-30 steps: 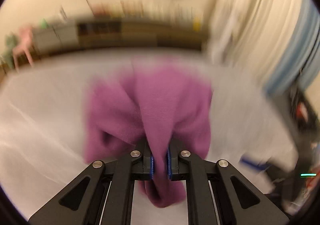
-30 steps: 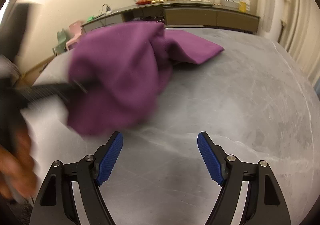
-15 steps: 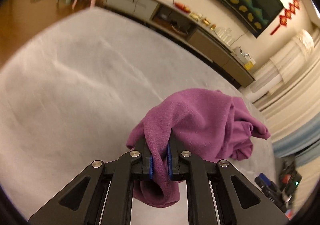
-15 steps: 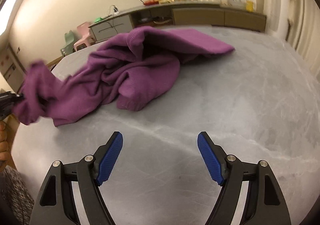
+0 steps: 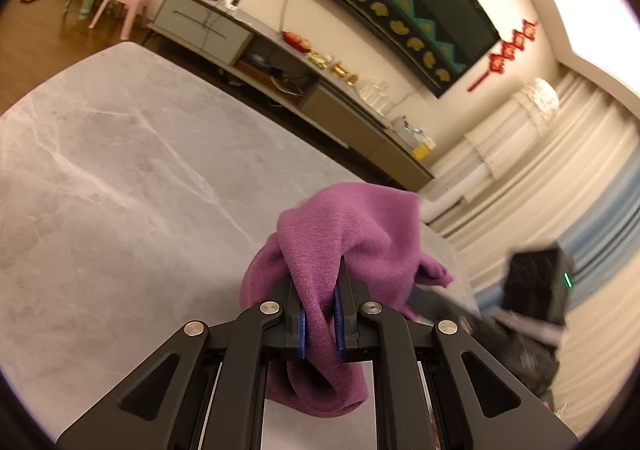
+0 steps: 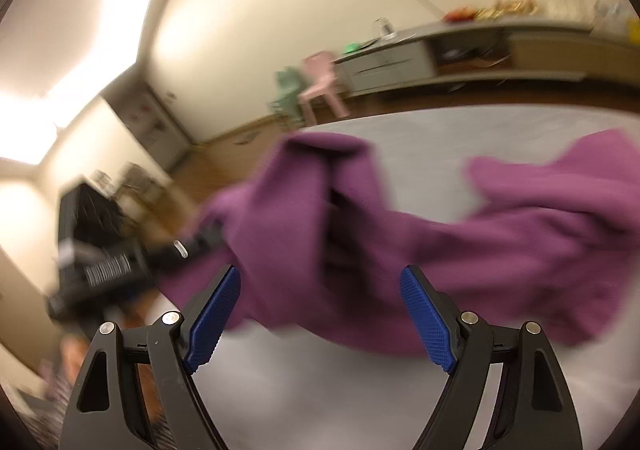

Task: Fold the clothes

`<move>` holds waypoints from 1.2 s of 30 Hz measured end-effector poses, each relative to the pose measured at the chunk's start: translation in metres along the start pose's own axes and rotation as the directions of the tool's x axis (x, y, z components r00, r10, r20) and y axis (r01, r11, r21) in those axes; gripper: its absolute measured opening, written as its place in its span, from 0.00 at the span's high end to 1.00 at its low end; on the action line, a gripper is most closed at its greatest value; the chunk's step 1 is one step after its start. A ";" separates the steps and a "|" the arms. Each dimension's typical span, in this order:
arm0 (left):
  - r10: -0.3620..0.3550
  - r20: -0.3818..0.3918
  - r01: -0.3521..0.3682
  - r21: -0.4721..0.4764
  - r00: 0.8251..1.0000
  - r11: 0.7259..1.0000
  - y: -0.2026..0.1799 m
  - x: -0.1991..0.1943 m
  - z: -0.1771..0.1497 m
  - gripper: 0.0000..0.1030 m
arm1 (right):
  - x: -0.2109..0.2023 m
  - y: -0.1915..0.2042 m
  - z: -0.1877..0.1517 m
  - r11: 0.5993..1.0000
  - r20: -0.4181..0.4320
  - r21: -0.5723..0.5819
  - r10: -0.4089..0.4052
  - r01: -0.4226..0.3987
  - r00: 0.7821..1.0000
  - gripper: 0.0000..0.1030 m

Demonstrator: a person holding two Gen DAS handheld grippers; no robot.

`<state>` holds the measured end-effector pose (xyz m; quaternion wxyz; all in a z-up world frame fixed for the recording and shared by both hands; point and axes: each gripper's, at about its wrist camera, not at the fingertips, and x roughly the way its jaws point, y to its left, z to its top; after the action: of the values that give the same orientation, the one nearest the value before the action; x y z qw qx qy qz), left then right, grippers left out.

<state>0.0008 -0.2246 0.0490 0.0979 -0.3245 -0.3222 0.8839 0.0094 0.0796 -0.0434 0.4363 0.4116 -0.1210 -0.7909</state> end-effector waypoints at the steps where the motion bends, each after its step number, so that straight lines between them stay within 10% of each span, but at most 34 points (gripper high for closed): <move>1: -0.010 -0.002 0.010 0.021 1.000 1.000 -0.005 0.000 -0.001 0.90 | 0.011 -0.002 0.004 0.999 -0.013 0.033 0.029 -0.028 1.000 0.20; 3: -0.025 -0.016 0.026 0.052 1.000 0.998 -0.013 0.002 -0.004 0.91 | 0.024 -0.007 0.008 0.988 -0.034 0.101 0.118 -0.114 0.992 0.30; 6: -0.037 -0.040 0.040 0.087 0.999 0.995 -0.020 0.006 -0.013 0.90 | 0.019 -0.012 0.013 0.977 -0.002 0.135 0.168 -0.166 0.986 0.83; 12: -0.157 0.015 0.154 0.112 0.988 0.982 -0.036 -0.019 -0.013 0.53 | -0.157 -0.008 0.011 1.000 0.272 0.010 -0.008 0.005 0.962 0.91; 16: -0.181 -0.021 0.182 0.121 0.983 0.976 -0.048 -0.013 -0.017 0.47 | -0.302 -0.071 -0.027 0.911 0.346 0.146 -0.411 0.385 0.843 0.91; 17: -0.171 -0.042 0.175 0.129 0.984 0.976 -0.051 -0.006 -0.020 0.46 | -0.329 -0.106 -0.042 0.838 0.295 0.240 -0.544 0.490 0.786 0.90; 20: -0.126 -0.143 0.149 0.160 0.982 0.976 -0.064 0.032 -0.035 0.35 | -0.344 -0.184 -0.085 0.689 0.085 0.401 -0.685 0.604 0.724 0.83; 24: -0.041 -0.255 0.091 0.185 0.966 0.978 -0.084 0.091 -0.053 0.35 | -0.308 -0.241 -0.142 0.605 -0.090 0.582 -0.616 0.543 0.782 0.51; 26: -0.050 -0.283 0.094 0.143 0.958 0.985 -0.091 0.120 -0.054 0.35 | -0.302 -0.230 -0.134 0.660 -0.073 0.558 -0.564 0.502 0.823 0.51; 31: -0.159 -0.312 0.136 -0.097 0.937 0.986 -0.107 0.204 -0.048 0.35 | -0.270 -0.170 -0.106 0.722 0.012 0.330 -0.647 0.608 0.762 0.26; 35: -0.138 -0.346 0.106 -0.110 0.928 0.988 -0.129 0.258 -0.059 0.35 | -0.281 -0.171 -0.120 0.724 -0.007 0.341 -0.636 0.600 0.771 0.26; 36: -0.111 -0.354 0.078 -0.106 0.929 0.991 -0.131 0.270 -0.061 0.65 | -0.288 -0.183 -0.114 0.728 -0.006 0.358 -0.625 0.585 0.781 0.26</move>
<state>-0.1730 0.0105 -0.0410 0.1828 -0.4686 -0.3536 0.7887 0.0682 0.4344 -0.0590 0.0688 0.4513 -0.1397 -0.8787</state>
